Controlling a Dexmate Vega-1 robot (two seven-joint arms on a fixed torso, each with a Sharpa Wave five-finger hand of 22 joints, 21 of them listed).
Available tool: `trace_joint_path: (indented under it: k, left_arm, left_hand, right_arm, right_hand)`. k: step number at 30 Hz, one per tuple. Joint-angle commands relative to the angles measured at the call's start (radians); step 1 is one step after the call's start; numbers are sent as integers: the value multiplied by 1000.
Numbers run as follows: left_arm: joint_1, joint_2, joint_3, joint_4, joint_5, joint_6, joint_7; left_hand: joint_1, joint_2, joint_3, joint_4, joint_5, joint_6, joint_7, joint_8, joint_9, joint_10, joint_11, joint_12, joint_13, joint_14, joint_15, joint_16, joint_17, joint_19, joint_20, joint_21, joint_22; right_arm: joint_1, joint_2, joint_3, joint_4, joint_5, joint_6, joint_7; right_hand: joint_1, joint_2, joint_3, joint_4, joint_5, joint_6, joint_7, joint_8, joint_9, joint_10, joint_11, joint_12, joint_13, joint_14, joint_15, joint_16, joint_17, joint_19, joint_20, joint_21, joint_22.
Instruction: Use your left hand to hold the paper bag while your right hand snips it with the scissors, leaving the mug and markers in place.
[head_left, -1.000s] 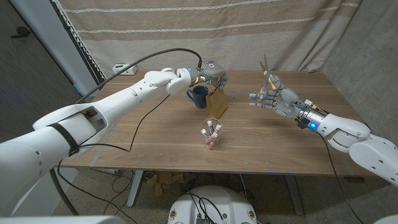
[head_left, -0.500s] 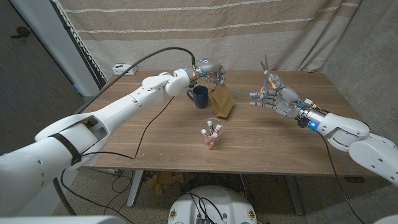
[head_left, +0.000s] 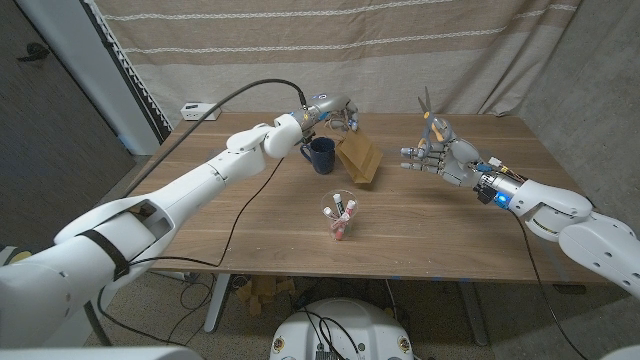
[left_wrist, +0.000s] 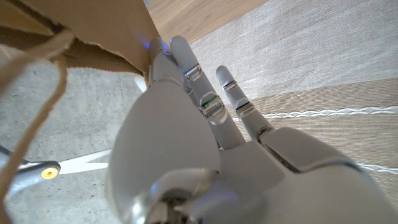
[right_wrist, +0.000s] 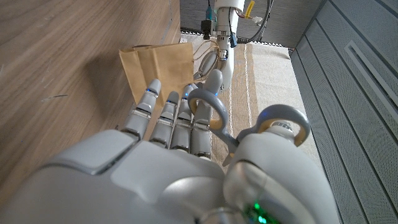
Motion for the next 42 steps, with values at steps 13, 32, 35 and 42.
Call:
trace_joint_path:
  k: [13,32,35,42]
  left_arm:
    - [130,-52,-100,-23,-173,104,210]
    - [186,-118,-146,15,-318,64,341]
    - [195,-135,-154,25,-347,60,353]
    - [212,-172,-174,53,-420,38,378]
  left_hand:
    - [-9,-6,11,-12,7,15,9,16,-7,50,-28,-7,-9,6,5,3,19,-12,-108,28,1]
    - [-12,-6,23,-21,15,30,25,20,-26,46,-26,-11,-14,5,5,0,31,-28,-108,52,0]
    - [-13,-6,24,-21,15,30,26,21,-24,49,-26,-9,-13,6,5,1,32,-28,-108,54,-1]
    - [-14,-8,25,-23,15,29,29,28,-15,52,-26,-9,-15,5,6,0,35,-29,-107,60,-1]
  right_arm:
    - [38,2,-25,32,10,3,13]
    - [71,-2,-43,60,15,-1,33]
    - [71,-3,-44,59,15,-1,30]
    - [69,-3,-45,58,22,-8,25]
  right_hand:
    - [16,-1,-2,-6,-3,-4,-1,-1,3,5,-6,-4,6,5,-3,-6,3,15,-1,-5,3]
    - [17,0,-2,-7,-5,-4,0,-2,1,4,-5,-6,6,7,-5,-6,3,20,1,-11,3]
    - [17,0,-2,-8,-5,-5,-2,-1,3,4,-5,-7,6,6,-4,-7,3,20,1,-12,3]
    - [18,1,-2,-8,-6,-4,-1,-2,1,4,-5,-8,6,6,-4,-7,3,21,1,-16,3]
